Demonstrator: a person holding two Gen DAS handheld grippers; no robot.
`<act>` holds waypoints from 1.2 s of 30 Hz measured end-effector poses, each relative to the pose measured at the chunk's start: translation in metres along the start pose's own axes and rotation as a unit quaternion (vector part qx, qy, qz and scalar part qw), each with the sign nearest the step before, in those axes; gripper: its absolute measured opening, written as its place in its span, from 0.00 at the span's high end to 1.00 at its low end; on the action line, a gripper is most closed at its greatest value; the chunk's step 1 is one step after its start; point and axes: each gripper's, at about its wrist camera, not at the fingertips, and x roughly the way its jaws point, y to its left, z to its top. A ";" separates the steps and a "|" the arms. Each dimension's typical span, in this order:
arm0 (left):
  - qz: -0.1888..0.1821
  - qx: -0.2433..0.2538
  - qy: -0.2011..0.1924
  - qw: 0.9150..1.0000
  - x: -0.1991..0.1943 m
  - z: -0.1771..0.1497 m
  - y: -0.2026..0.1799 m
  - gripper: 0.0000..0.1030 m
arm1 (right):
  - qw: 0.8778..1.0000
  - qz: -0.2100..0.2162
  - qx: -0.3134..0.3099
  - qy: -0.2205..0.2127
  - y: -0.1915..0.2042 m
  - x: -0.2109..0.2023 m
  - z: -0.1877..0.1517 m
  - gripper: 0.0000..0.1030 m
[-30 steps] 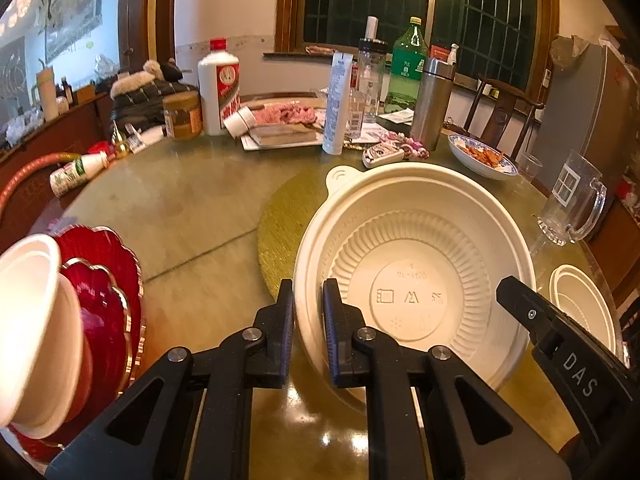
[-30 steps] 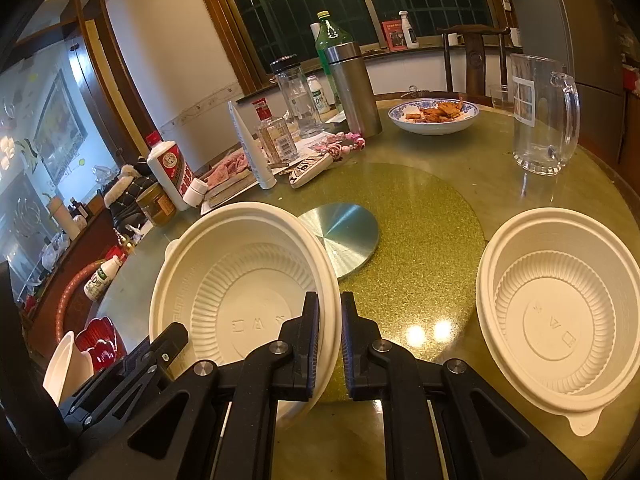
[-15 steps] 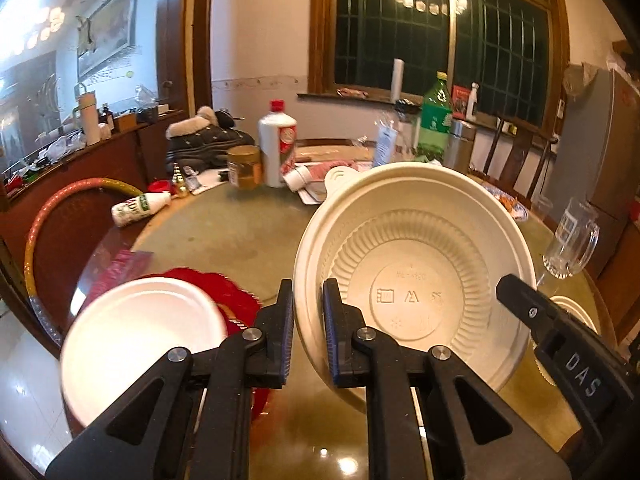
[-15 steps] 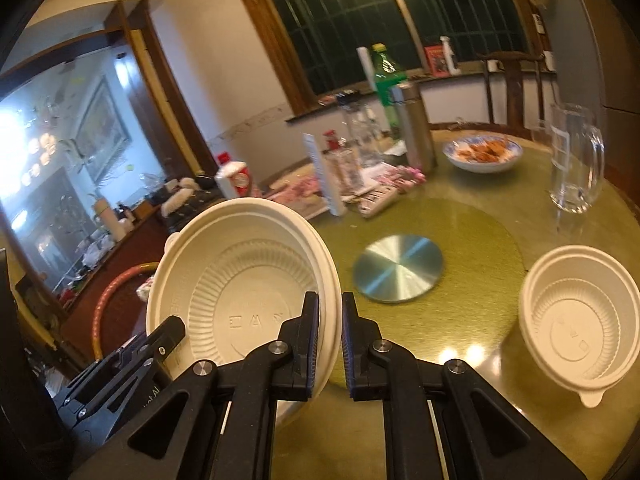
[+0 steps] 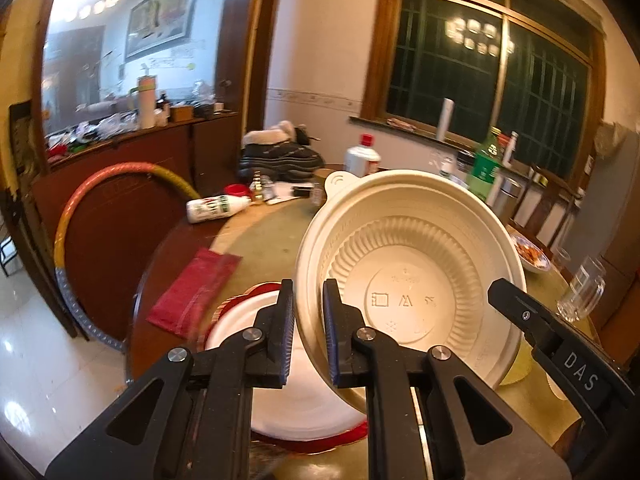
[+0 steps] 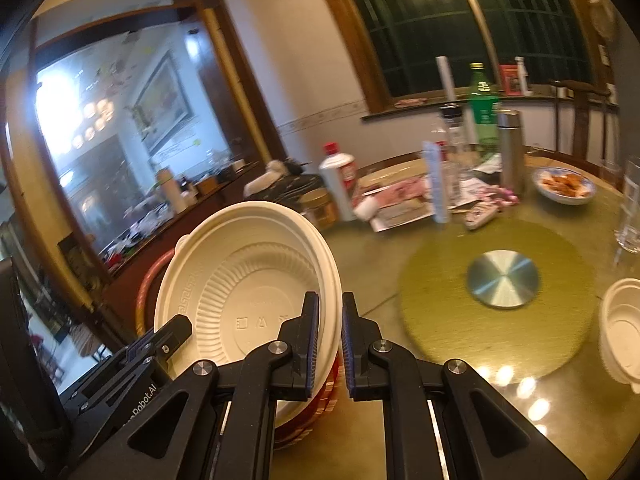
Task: Organize plates and bowls
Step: 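Carry the white ribbed bowl over the red plate stack with both grippers, then lower the ribbed bowl onto the stacked bowls and open both grippers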
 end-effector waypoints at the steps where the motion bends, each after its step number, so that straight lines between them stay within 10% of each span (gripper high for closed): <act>1: 0.003 -0.006 0.001 1.000 0.000 -0.001 0.008 0.89 | 1.000 0.005 -0.007 0.003 0.009 0.002 -0.002 0.90; 36: 0.034 -0.024 0.074 0.996 0.032 -0.030 0.055 0.89 | 0.994 0.004 -0.028 0.101 0.038 0.066 -0.038 0.89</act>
